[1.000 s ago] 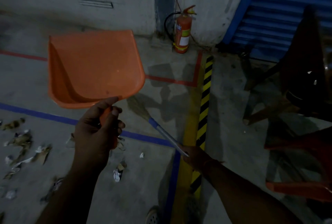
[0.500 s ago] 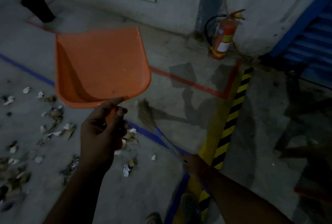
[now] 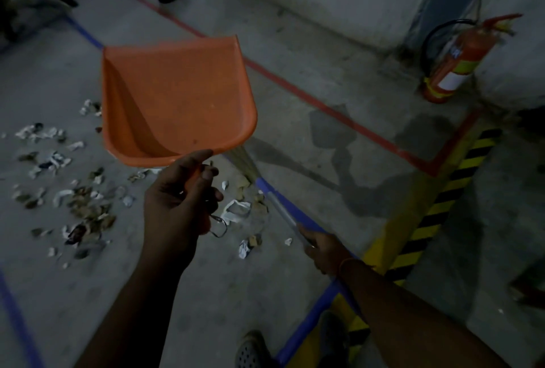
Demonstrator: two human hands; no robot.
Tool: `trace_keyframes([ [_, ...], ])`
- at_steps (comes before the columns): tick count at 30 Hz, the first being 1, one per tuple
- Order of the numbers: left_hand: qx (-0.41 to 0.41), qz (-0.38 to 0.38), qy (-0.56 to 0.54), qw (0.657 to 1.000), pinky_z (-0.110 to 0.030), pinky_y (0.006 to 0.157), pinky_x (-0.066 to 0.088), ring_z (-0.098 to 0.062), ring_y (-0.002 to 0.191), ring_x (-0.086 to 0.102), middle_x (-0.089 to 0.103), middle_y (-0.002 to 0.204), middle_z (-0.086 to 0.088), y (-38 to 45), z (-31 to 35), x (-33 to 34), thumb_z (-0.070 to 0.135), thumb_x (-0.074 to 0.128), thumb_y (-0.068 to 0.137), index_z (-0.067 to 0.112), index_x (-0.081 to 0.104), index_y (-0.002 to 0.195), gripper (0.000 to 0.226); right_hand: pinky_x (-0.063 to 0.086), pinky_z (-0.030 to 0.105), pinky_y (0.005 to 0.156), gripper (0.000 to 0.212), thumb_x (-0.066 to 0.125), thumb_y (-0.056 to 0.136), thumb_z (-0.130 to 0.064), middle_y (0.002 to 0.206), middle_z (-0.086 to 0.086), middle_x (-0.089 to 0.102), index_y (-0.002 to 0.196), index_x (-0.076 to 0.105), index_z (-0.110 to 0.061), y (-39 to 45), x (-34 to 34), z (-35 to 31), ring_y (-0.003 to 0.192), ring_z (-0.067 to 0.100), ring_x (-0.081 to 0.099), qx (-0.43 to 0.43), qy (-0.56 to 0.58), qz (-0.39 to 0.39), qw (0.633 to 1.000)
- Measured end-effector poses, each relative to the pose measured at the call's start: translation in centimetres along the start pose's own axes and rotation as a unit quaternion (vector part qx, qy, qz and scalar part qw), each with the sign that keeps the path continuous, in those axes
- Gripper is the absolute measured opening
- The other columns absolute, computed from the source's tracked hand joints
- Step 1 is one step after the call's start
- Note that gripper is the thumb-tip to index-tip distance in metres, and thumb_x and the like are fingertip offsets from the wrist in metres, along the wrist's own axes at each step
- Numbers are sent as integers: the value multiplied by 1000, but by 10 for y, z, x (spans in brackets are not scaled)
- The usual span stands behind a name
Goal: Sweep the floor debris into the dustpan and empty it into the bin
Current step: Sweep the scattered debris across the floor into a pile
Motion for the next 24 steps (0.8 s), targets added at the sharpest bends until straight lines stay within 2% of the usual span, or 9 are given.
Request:
trace_keyframes([
  [3,6,-17,-2,1000,-23,46,43,-19,64,61,64,96,-14,-6,-1,-10,4,59,99,12,68,125,28,45,26,47,57,52,95,-15,69,1,61,142,37,-43,-16,-5,13,46,9,53,16,-22,38,999],
  [5,3,-29,-10,1000,-23,47,43,-19,65,61,65,95,-11,-11,-2,-17,3,58,100,14,69,124,28,45,25,48,56,50,95,-11,84,10,65,141,41,-41,-34,-3,32,51,17,56,49,-13,60,997],
  [8,11,-62,4,998,-24,50,44,-20,65,61,62,96,-16,-23,-3,-29,3,59,99,11,68,125,28,42,27,49,41,52,96,-9,97,7,61,126,49,-38,-76,12,56,55,18,52,73,-9,94,993],
  [12,10,-100,24,995,-21,47,43,-18,64,62,63,97,-18,-44,-9,-46,3,59,100,9,67,125,27,41,29,51,36,52,96,-9,79,-1,53,105,51,-44,-136,50,100,56,17,48,106,27,134,985],
  [15,14,-123,19,992,-21,46,43,-18,64,62,63,96,-19,-60,-11,-61,3,58,100,8,67,125,27,45,37,46,32,55,92,-9,71,23,55,102,56,-40,-179,95,129,50,26,52,131,54,144,979],
  [18,20,-131,25,991,-23,49,45,-18,65,62,64,96,-17,-76,-15,-82,4,59,100,8,67,127,28,43,24,42,20,53,94,-5,65,8,54,99,58,-23,-211,155,141,39,7,51,162,31,113,980],
  [19,21,-132,22,991,-23,49,45,-18,65,62,64,95,-15,-83,-17,-90,4,59,100,9,67,127,28,44,21,45,18,52,94,-5,66,2,55,94,59,-22,-214,176,143,42,3,53,161,20,101,982],
  [21,20,-135,20,990,-25,49,44,-19,65,62,64,96,-13,-95,-20,-108,5,60,100,12,68,126,28,50,29,60,20,52,93,-11,73,-2,59,83,59,-26,-214,215,140,57,4,58,156,-16,76,985],
  [24,25,-136,22,990,-26,49,46,-20,66,62,66,97,-11,-119,-19,-142,5,60,100,13,68,125,27,50,40,69,18,50,93,-19,76,7,62,77,59,-17,-193,256,116,69,23,59,110,-52,75,990],
])
Point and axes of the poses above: each hand's wrist, its own y-axis towards the middle knuckle, its own x-axis out of the palm, z = x × y, the point moved 10 cm from there along y, towards the middle knuckle
